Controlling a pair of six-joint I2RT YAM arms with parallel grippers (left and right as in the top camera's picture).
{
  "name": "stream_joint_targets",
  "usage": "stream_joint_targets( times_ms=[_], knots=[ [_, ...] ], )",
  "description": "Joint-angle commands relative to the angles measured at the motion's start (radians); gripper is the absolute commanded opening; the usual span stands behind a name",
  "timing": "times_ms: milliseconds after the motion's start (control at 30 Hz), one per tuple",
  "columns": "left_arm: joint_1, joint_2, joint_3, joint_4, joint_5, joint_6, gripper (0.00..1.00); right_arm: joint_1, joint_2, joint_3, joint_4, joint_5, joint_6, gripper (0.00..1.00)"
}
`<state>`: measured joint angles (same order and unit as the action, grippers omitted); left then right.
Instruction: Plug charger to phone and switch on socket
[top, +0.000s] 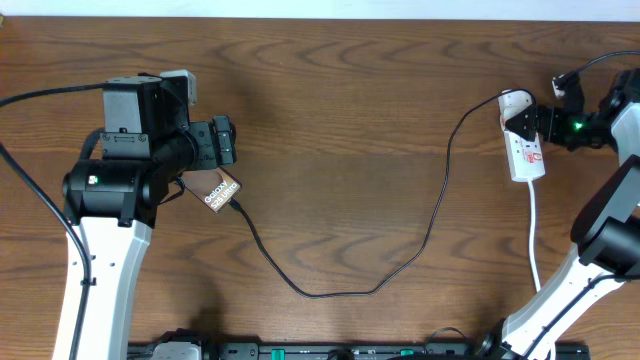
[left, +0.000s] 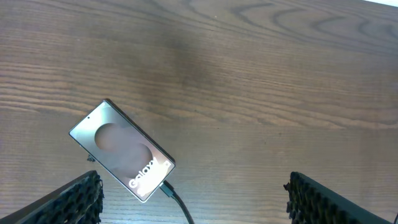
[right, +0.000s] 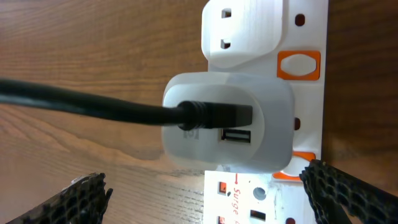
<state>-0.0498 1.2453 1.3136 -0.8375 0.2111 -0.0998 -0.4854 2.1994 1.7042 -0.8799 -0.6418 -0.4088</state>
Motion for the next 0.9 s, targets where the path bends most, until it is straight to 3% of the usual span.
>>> stream_joint_targets(
  times_ms=[0, 867],
  knots=[
    [-0.002, -0.004, 0.004, 0.000, 0.006, 0.013, 0.91, 0.037, 0.014, -0.013, 0.011, -0.012, 0.013, 0.99],
    [-0.002, -0.004, 0.004, 0.001, 0.006, 0.013, 0.91, 0.047, 0.014, -0.056, 0.036, 0.040, 0.103, 0.99]
  ],
)
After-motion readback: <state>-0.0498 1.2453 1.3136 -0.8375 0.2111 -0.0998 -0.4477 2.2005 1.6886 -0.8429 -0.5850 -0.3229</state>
